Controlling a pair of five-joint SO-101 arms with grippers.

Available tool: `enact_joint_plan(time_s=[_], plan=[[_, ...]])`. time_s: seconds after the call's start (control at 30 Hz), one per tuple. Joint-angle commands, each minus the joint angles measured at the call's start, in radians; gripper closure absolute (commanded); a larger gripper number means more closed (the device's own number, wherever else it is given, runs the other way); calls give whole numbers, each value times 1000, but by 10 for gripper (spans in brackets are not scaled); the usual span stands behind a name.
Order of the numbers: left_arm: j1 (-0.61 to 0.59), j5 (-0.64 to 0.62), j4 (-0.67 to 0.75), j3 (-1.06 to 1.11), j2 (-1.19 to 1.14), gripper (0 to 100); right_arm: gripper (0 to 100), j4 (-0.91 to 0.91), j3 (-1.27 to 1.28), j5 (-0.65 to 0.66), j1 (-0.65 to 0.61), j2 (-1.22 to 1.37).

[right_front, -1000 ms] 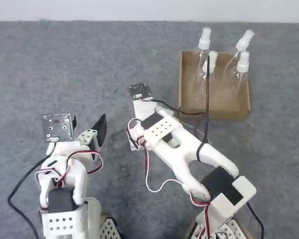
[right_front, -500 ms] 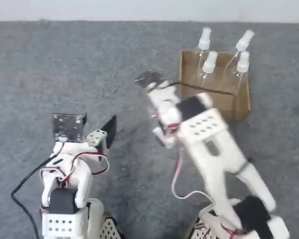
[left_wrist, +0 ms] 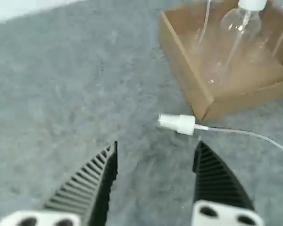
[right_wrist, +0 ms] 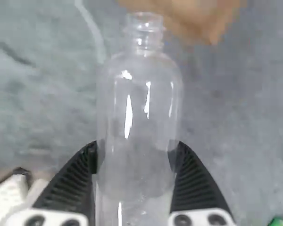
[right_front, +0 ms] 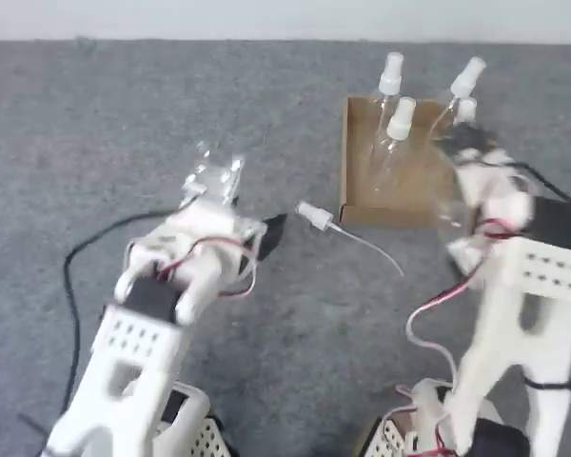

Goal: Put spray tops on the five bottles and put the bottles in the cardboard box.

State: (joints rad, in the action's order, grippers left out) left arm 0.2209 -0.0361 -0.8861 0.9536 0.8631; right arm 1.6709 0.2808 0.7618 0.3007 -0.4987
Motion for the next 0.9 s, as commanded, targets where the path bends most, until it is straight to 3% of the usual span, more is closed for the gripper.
enact_joint_plan(time_s=[0.0, 0.2, 0.47, 0.87], plan=[[17, 3, 126, -124, -258, 766, 984, -165, 98, 92, 177, -42], [17, 2, 180, -295, -580, 767, 983, -433, 305, 153, 334, -42], [38, 2, 176, -559, -908, 767, 983, -642, 370, 150, 415, 87], [78, 5, 175, -723, -1163, 768, 983, -670, 227, 152, 455, 344]])
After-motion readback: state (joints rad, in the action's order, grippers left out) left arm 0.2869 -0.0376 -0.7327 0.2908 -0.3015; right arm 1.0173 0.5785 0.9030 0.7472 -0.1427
